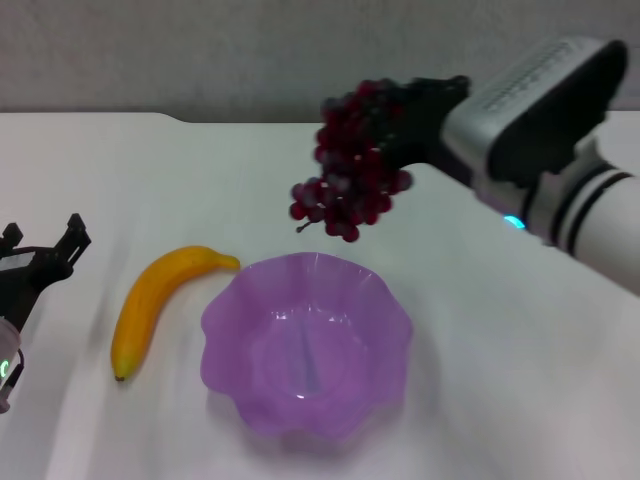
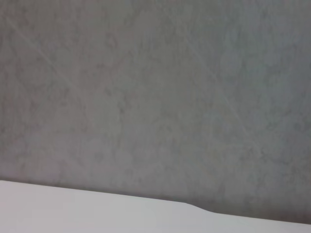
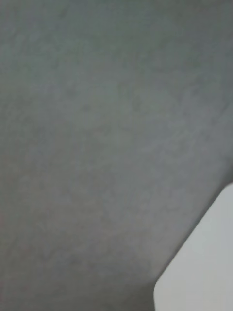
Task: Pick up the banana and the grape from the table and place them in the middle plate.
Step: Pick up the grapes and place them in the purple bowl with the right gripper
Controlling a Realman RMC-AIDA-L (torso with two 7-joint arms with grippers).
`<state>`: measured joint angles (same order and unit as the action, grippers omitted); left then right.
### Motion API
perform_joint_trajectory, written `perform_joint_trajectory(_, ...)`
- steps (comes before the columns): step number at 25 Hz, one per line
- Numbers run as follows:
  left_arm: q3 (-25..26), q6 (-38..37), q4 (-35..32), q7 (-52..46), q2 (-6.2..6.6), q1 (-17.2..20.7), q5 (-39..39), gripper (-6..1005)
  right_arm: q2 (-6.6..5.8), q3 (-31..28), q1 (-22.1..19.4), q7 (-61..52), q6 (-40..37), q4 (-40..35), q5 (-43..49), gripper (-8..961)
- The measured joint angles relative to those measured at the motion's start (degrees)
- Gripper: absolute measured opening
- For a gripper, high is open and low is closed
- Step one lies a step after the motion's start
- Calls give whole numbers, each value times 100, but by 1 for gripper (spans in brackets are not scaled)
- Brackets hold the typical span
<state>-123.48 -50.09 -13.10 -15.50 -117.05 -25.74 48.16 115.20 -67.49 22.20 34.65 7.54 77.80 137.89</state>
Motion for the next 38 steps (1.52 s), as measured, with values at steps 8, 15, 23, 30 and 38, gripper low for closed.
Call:
perform_joint_trajectory(8, -1, -12, 0, 18, 18, -82, -70, 889, 7, 745, 215, -17, -216, -51, -53, 212)
perform_joint_trajectory(15, 3, 5, 41, 21, 19, -104, -85, 889, 19, 1303, 218, -104, -505, -98, -52, 209)
perform_joint_trajectory(23, 45, 25, 43, 21, 8, -102, -80, 889, 6, 1675, -26, -148, -727, -153, -42, 208)
perform_joint_trajectory(30, 53, 33, 45, 21, 6, -104, -69, 889, -9, 1846, -301, -121, -1013, -228, 19, 206)
perform_joint_trajectory(38, 64, 26, 45, 21, 6, -77, -40, 888, -6, 2030, -518, 26, -1577, -536, 57, 206)
